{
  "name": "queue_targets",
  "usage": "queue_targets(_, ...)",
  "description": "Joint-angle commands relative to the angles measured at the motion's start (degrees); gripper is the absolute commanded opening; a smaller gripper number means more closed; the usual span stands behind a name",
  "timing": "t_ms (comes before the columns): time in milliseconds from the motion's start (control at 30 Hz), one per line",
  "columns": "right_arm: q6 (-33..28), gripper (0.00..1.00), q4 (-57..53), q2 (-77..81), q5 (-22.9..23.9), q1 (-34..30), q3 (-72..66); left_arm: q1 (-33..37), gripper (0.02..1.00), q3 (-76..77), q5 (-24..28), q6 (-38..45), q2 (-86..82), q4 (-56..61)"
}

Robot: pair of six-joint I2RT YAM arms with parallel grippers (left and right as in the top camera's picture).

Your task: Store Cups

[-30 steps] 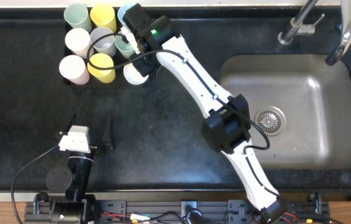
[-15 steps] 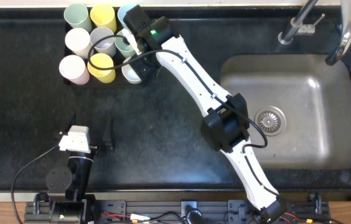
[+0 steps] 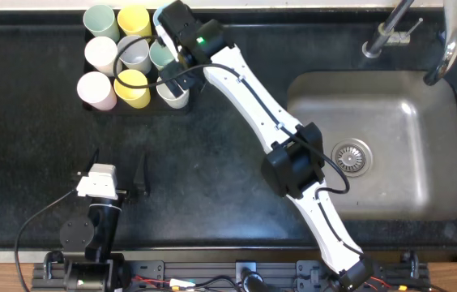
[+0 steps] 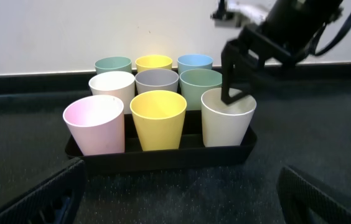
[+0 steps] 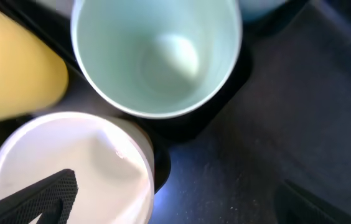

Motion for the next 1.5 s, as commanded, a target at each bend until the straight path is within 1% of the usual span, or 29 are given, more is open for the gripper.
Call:
queue_targets(33,1.6,0.998,-1.9,-4.1,0.8,-1.3,6.9,0.3,0.998,-0.2,-0.3,-0.8,-0.4,0.1)
queue_targets(200,2.8,0.996,-8.0,-11.2,0.9,-4.8,11.6,0.3,0.998,-0.2,-0.3,-0.8,-0.4,0.1)
queue_targets(333,4.5,0.998,-14.2,-19.0,1.1,-11.7,12.2,0.3,0.998,-0.2,-0.3,-0.8,-0.4,0.1)
queue_targets(433,4.8,0.998,-17.7,-25.6,2.4,-19.0,9.0,0.3,0.998,-0.2,-0.3,-0.8,-0.4,0.1)
queue_targets(500,6.1,0.998,-17.9,-31.2,2.6,-23.8,2.9,0.3,0.998,-0.2,-0.3,-0.8,-0.4,0.1)
queue_targets(567,7.5,0.998,-17.8,-36.9,2.5,-27.0,-4.8,0.3,0.998,-0.2,-0.3,-0.8,-0.4,0.1)
queue_targets(600,8.6,0.998,-16.9,-43.8,2.5,-29.2,-15.2,0.3,0.998,-0.2,-0.3,-0.8,-0.4,0.1)
queue_targets(633,9.7,0.996,-15.8,-48.5,2.5,-30.1,-22.8,0.3,0.998,-0.2,-0.3,-0.8,-0.4,0.1)
queue_targets(667,11.9,0.996,-9.4,-60.1,2.6,-31.1,-42.3,0.3,0.998,-0.2,-0.3,-0.8,-0.4,0.1)
queue_targets(700,11.9,0.998,-5.2,-64.6,2.9,-31.1,-49.7,0.3,0.998,-0.2,-0.3,-0.8,-0.4,0.1)
queue_targets(800,11.8,0.998,13.2,-78.9,4.1,-30.9,-72.0,0.3,0.998,-0.2,-0.3,-0.8,-0.4,0.1)
queue_targets(900,10.3,0.996,34.8,-93.5,8.5,-30.1,-92.0,0.3,0.998,-0.2,-0.3,-0.8,-0.4,0.1)
queue_targets(933,10.2,0.998,48.8,-102.8,11.5,-29.7,-103.0,0.3,0.998,-0.2,-0.3,-0.8,-0.4,0.1)
queue_targets(967,10.3,0.998,55.4,-107.4,12.5,-29.6,-108.0,0.3,0.998,-0.2,-0.3,-0.8,-0.4,0.1)
queue_targets(1000,10.3,0.996,59.1,-110.8,12.7,-29.6,-111.4,0.3,0.996,-0.2,-0.3,-0.8,-0.4,0.1)
queue_targets(1067,10.3,0.998,62.1,-118.2,12.8,-29.7,-117.5,0.3,0.998,-0.2,-0.3,-0.8,-0.4,0.1)
queue_targets(1267,10.3,0.998,60.2,-134.5,13.1,-29.6,-127.9,0.3,0.998,-0.2,-0.3,-0.8,-0.4,0.1)
queue_targets(1367,10.3,0.996,60.2,-138.4,13.1,-29.6,-130.9,0.3,0.998,-0.2,-0.3,-0.8,-0.4,0.1)
queue_targets(1500,10.3,0.998,60.2,-139.8,13.1,-29.6,-134.0,0.3,0.998,-0.2,-0.3,-0.8,-0.4,0.1)
